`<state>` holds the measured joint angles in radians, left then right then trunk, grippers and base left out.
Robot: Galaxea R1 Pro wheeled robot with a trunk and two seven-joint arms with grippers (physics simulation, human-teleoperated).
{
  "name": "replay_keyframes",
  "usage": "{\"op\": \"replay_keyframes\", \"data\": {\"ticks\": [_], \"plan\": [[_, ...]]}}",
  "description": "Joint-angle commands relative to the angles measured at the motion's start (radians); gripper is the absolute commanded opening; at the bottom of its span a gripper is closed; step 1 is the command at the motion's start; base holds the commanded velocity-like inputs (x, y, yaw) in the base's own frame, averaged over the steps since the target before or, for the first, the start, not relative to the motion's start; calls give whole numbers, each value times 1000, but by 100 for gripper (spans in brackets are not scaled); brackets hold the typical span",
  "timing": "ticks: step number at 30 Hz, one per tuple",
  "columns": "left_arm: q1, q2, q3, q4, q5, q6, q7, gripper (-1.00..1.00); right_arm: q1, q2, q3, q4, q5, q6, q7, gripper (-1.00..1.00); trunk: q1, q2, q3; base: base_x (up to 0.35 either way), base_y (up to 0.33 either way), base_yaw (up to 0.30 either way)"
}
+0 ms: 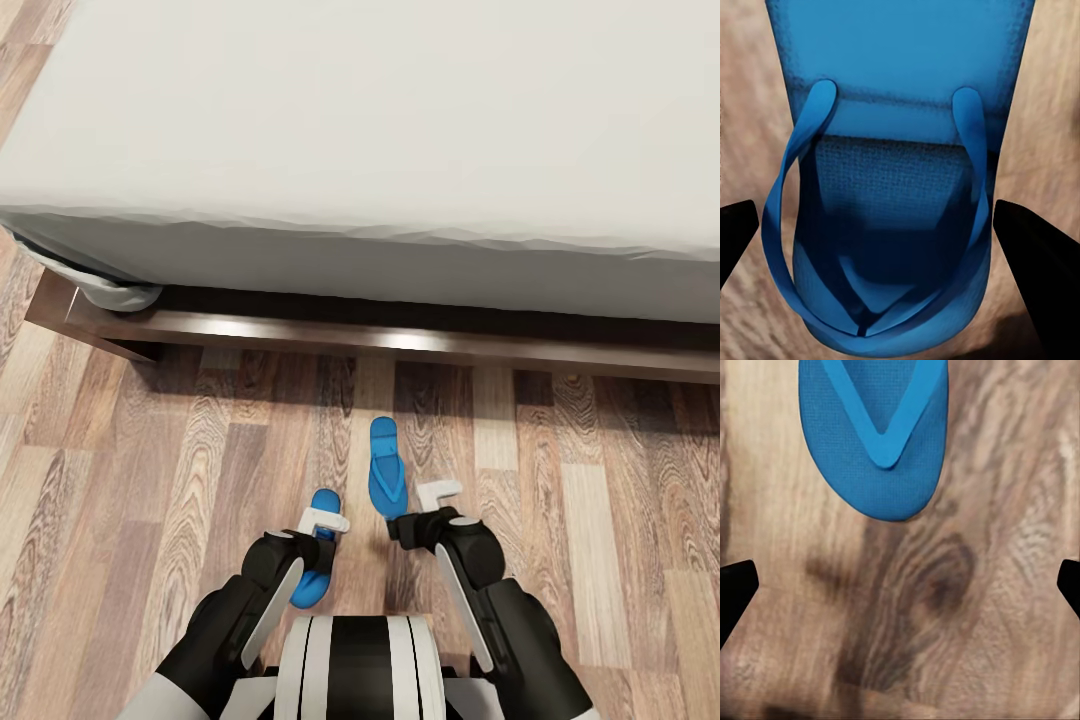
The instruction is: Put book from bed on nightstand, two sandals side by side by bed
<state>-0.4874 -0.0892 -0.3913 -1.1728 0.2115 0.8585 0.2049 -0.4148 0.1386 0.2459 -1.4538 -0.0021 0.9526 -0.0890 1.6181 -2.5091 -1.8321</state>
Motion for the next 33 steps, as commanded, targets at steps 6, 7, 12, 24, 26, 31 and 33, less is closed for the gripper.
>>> {"op": "replay_keyframes", "data": {"ticks": [6, 7, 12, 24, 26, 31, 33], "plan": [[0, 0, -1, -2, 11, 1, 11, -100, 39, -2, -11, -16, -1, 3, -3, 100, 0, 0, 0, 0, 0, 0], [0, 0, -1, -2, 11, 1, 11, -100, 46, -1, -13, -17, -1, 1, -3, 100, 0, 0, 0, 0, 0, 0], [0, 0, -1, -6, 11, 1, 12, -100, 70, -2, -18, -21, 0, -20, -3, 100, 0, 0, 0, 0, 0, 0], [0, 0, -1, -7, 11, 3, 13, -100, 78, -21, -44, -18, -2, -33, 8, 100, 0, 0, 0, 0, 0, 0], [0, 0, -1, -7, 11, 3, 13, -100, 79, -26, -45, -16, -3, -33, 10, 100, 0, 0, 0, 0, -10, 0], [0, 0, -1, -7, 11, 4, 13, -100, 79, -33, -47, -11, -6, -34, 12, 100, 0, 0, 0, 0, -72, 0], [0, 0, -1, -7, 11, 4, 13, -100, 79, -34, -48, -10, -6, -34, 12, 100, 0, 0, 0, 0, -147, 0]]}}
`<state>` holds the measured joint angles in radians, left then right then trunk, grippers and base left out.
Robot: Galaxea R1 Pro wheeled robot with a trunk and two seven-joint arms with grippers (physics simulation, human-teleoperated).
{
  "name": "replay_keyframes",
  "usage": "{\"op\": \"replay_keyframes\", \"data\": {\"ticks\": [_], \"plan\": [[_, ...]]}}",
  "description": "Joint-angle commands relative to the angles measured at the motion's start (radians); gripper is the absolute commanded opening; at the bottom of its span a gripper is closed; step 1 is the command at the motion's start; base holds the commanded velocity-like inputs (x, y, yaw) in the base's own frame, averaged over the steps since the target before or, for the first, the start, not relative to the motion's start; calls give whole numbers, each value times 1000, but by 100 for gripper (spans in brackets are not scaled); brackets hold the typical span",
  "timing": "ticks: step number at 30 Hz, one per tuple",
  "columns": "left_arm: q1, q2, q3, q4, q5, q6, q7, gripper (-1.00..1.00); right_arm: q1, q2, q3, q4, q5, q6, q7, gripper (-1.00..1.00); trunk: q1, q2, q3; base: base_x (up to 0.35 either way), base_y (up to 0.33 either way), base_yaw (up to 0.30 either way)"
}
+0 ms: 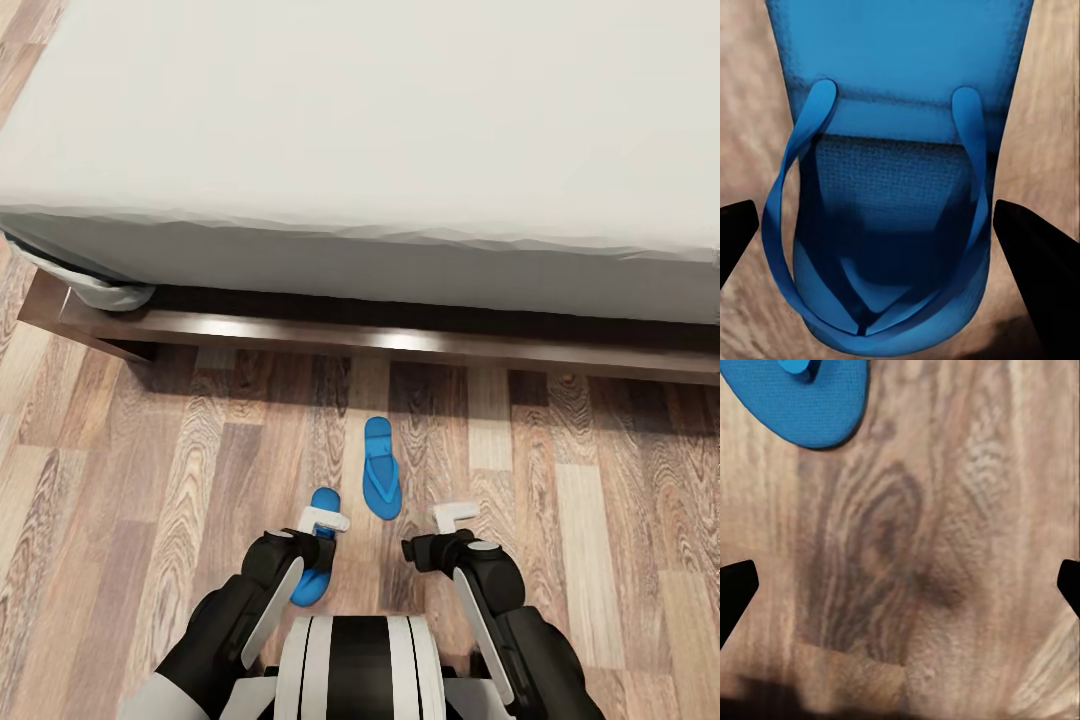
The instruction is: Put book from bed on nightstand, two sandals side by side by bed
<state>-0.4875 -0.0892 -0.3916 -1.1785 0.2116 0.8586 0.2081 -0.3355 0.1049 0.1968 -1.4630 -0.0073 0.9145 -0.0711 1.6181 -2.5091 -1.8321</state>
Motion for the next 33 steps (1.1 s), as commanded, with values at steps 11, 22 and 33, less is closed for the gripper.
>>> {"op": "replay_keyframes", "data": {"ticks": [11, 22, 33], "plan": [[0, 0, -1, -4, 10, 3, 10, -100, 0, -4, 1, 3, -3, -2, -2, 100, 0, 0, 0, 42, -155, 0], [4, -1, -3, -10, 14, -30, -2, -100, 2, -20, 2, 9, -3, -17, 6, 100, 0, 0, 0, 1, -3, 0], [4, -1, -3, -10, 14, -30, -2, -100, 2, -20, 2, 9, -3, -17, 6, 100, 0, 0, 0, 0, 0, 0]]}}
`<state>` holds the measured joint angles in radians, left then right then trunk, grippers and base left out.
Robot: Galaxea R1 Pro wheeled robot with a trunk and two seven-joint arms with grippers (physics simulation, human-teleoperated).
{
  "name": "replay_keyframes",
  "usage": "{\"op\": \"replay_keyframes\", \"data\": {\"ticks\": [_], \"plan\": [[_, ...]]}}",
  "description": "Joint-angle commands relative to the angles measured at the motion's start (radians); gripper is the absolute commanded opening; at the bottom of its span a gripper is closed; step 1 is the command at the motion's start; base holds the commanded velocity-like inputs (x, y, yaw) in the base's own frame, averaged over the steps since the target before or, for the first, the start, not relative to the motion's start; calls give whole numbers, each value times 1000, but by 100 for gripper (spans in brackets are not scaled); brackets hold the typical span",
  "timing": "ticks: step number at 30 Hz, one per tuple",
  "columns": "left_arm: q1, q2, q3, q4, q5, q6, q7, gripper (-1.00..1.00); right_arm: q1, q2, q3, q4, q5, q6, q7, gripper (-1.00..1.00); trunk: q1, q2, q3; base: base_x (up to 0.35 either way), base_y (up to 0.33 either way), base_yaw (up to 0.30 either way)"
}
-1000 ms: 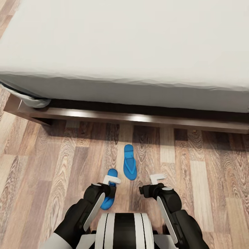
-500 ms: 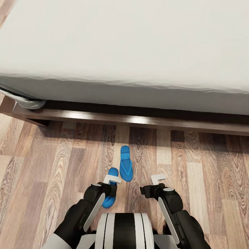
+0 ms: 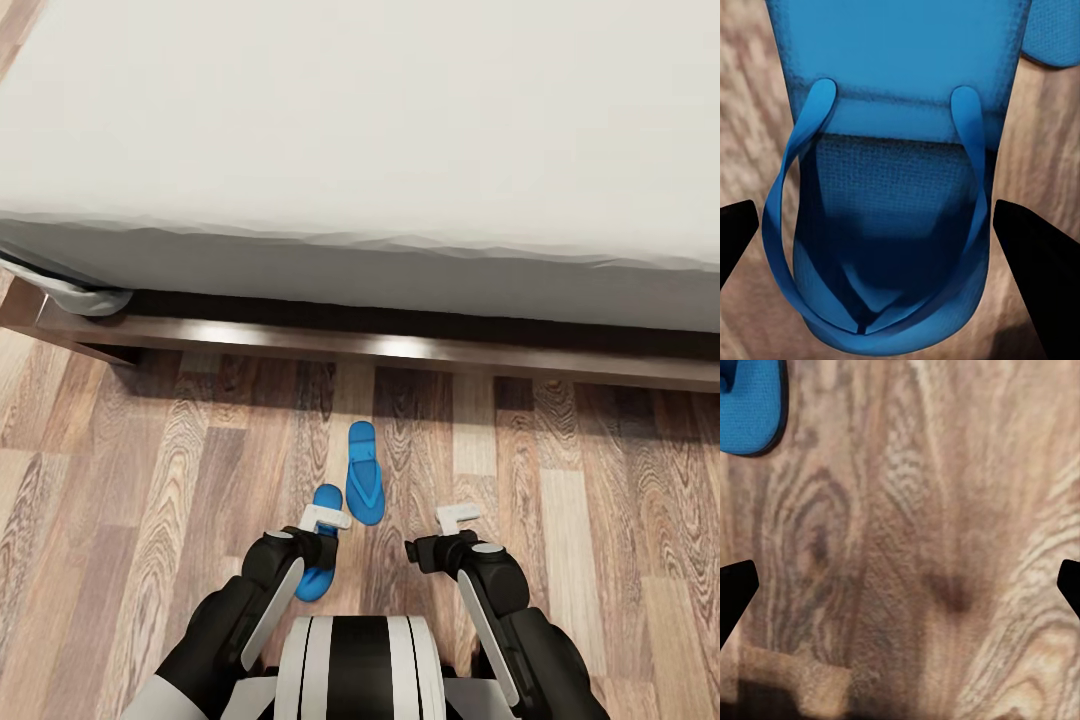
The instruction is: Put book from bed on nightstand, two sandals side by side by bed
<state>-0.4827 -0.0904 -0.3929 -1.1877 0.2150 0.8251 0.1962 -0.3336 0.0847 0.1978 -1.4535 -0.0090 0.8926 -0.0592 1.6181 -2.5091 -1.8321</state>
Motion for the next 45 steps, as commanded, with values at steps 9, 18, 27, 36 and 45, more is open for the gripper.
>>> {"op": "replay_keyframes", "data": {"ticks": [9, 18, 27, 36, 45], "plan": [[0, 0, -1, -1, 11, 3, 10, -100, 0, 0, 1, -1, -1, 5, -6, 100, 0, 0, 0, 0, 0, 0], [-2, -13, -1, -1, 12, 15, 14, -100, -1, -4, 3, -3, -2, 5, -17, 100, 0, 0, 0, 0, 0, 0], [-1, -15, 0, -1, 13, -2, 13, -100, -1, -6, 2, -4, -2, 5, -20, 100, 0, 0, 0, 0, 0, 0], [-2, -17, 0, -1, 14, -6, 14, -100, -1, -6, 2, -4, -2, 5, -22, 100, 0, 0, 0, 0, -9, 0], [-1, -17, 0, -1, 14, -6, 14, -100, -1, -6, 1, -4, -2, 5, -25, 100, 0, 0, 0, 0, -109, 0]]}}
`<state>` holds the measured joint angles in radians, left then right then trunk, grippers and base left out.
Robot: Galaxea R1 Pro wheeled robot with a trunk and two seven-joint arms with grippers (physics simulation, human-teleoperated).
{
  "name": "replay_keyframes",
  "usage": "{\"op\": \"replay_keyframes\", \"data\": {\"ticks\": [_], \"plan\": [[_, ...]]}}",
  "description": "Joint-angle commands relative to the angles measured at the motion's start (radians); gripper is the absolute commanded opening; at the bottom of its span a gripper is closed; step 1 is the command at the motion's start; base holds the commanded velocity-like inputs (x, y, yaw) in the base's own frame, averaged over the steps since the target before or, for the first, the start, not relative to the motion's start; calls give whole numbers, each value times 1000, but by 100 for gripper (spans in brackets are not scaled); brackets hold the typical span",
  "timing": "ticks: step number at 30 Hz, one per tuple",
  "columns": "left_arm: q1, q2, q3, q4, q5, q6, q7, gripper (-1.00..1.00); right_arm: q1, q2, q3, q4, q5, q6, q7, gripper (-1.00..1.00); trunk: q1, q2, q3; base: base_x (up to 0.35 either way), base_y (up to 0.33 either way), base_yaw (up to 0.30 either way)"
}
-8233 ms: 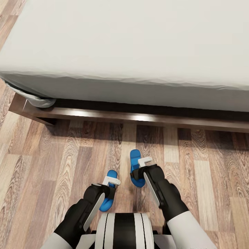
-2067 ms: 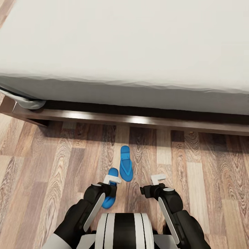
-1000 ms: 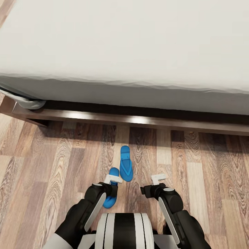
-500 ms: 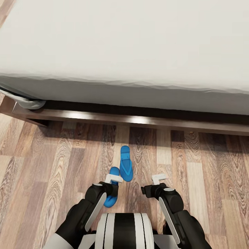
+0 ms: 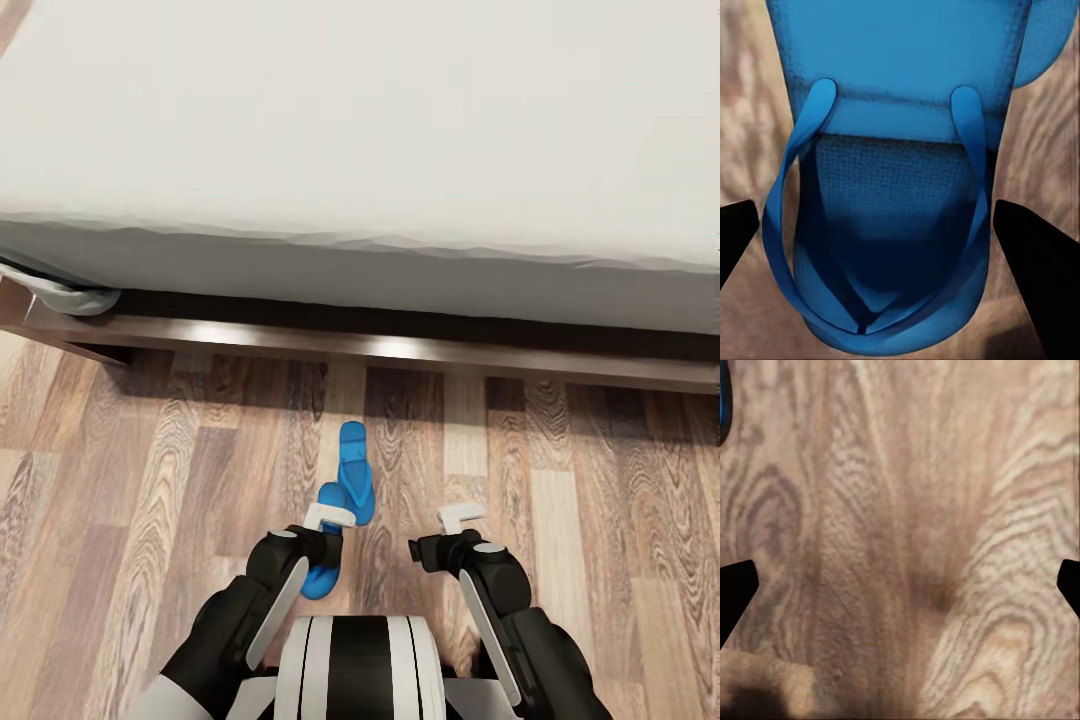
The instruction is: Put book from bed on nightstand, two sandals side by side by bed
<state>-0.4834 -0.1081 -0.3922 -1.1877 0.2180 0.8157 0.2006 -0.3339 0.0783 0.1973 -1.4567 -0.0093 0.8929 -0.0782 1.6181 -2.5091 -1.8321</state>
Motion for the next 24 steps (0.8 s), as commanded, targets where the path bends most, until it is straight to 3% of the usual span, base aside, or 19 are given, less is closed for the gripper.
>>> {"op": "replay_keyframes", "data": {"ticks": [1, 24], "plan": [[0, 0, -1, -1, 11, 3, 10, -100, -1, 0, 1, -1, -1, 4, -6, 100, 0, 0, 0, 0, -145, 0], [-1, -1, -1, -2, 11, 3, 8, -100, 0, 0, 2, -3, -1, 4, -8, 100, 0, 0, 0, 0, -147, 0]]}}
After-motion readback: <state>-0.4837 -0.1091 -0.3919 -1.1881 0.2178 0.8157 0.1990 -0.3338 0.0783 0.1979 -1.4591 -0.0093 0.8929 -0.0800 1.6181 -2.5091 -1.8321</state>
